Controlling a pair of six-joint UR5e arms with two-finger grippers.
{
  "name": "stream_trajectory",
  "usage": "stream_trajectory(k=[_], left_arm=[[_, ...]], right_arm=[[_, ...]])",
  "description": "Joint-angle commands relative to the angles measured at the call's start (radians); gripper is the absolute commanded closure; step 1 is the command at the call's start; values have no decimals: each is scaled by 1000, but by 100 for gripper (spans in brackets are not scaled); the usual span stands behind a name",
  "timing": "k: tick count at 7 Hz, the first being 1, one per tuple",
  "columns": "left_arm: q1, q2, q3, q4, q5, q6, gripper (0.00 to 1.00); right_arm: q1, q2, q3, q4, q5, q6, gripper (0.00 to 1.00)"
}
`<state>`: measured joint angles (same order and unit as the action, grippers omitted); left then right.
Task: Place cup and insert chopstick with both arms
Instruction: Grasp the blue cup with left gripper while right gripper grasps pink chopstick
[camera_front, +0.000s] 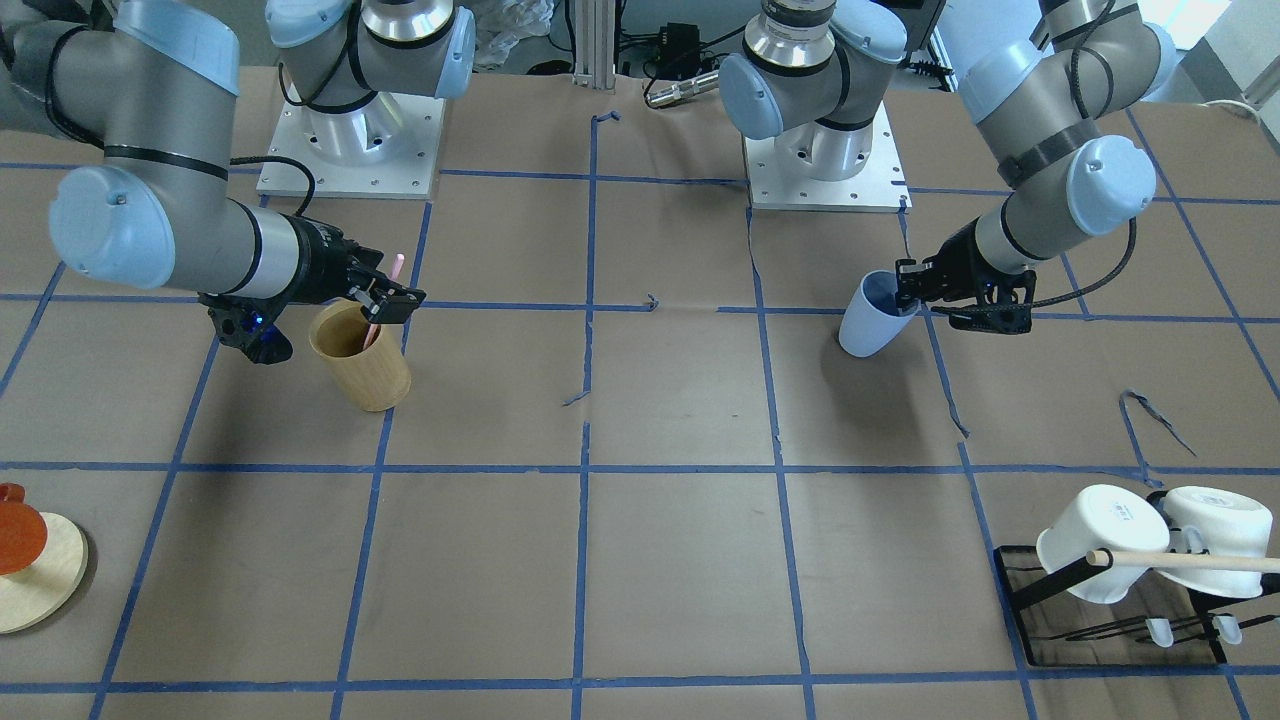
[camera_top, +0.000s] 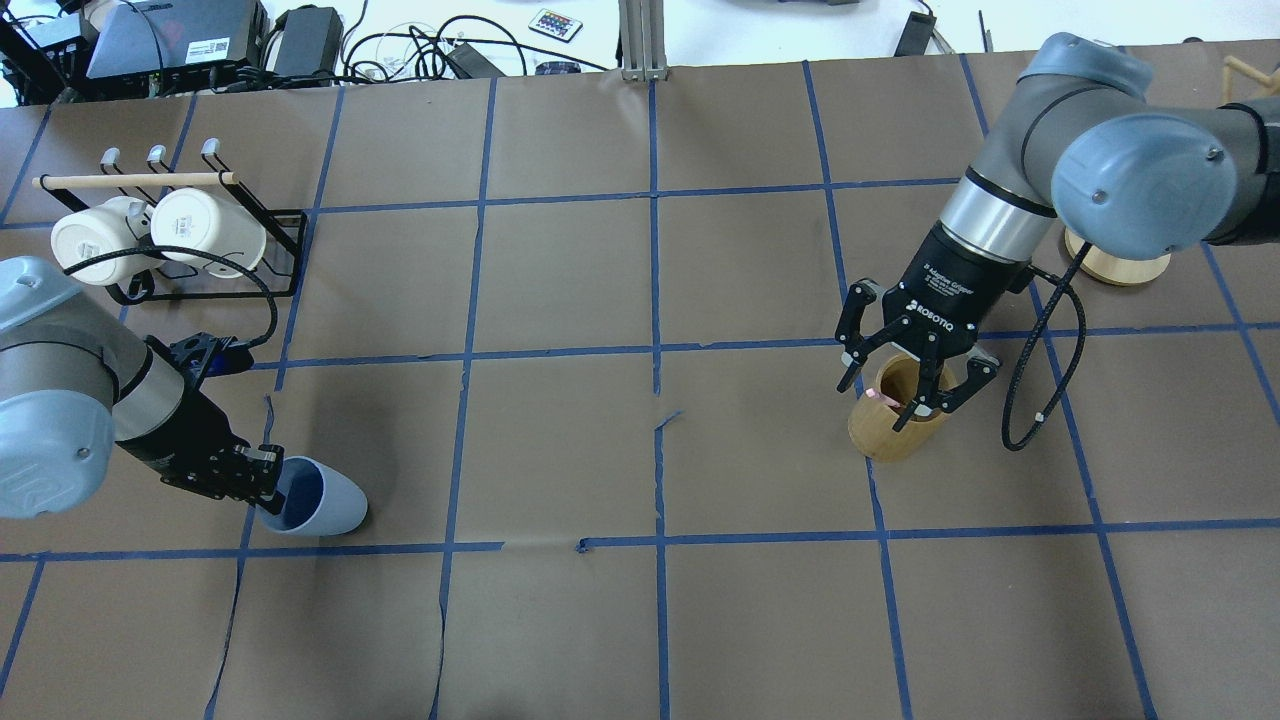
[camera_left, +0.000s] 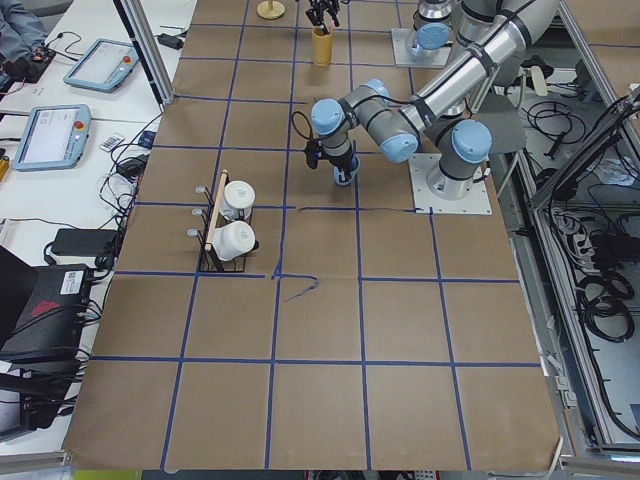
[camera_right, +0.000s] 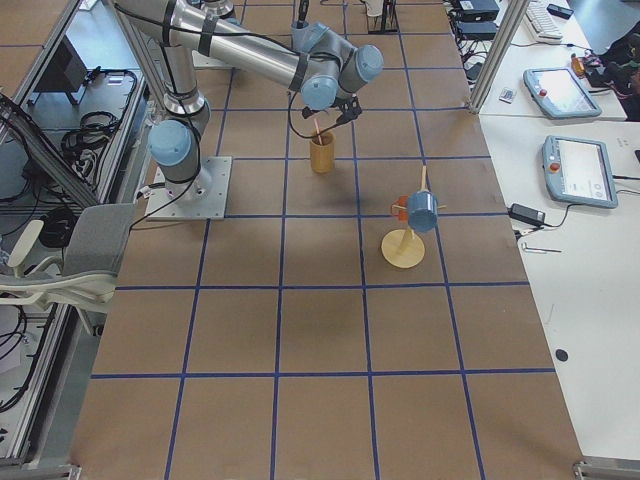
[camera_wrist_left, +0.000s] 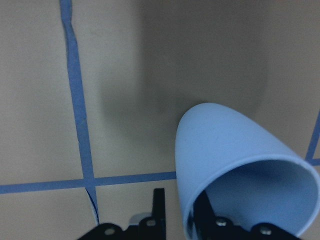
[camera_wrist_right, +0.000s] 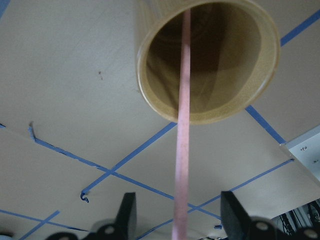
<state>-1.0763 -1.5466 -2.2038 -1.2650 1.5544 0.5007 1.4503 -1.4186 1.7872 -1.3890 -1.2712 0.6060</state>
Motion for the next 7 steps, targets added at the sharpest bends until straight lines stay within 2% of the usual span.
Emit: stream_trajectory(k=[1,3,4,5,7], left_arm=[[-81,26,42,-11,-1,-116,100],[-413,24,166,-63,1,-502,100],[-576,-7,218,-50,-32,-698,100],[-629,-67,263,2,-40,-799,100],[-692,-154,280,91,-182,-910,100]], right_arm=[[-1,0,0,4,0,41,75],[-1,0,1,8,0,57,89],[-1,0,-5,10,1,78,100],[-5,-2,-9,10,1,78,100],[-16,-6,-47,21,28,96,100]])
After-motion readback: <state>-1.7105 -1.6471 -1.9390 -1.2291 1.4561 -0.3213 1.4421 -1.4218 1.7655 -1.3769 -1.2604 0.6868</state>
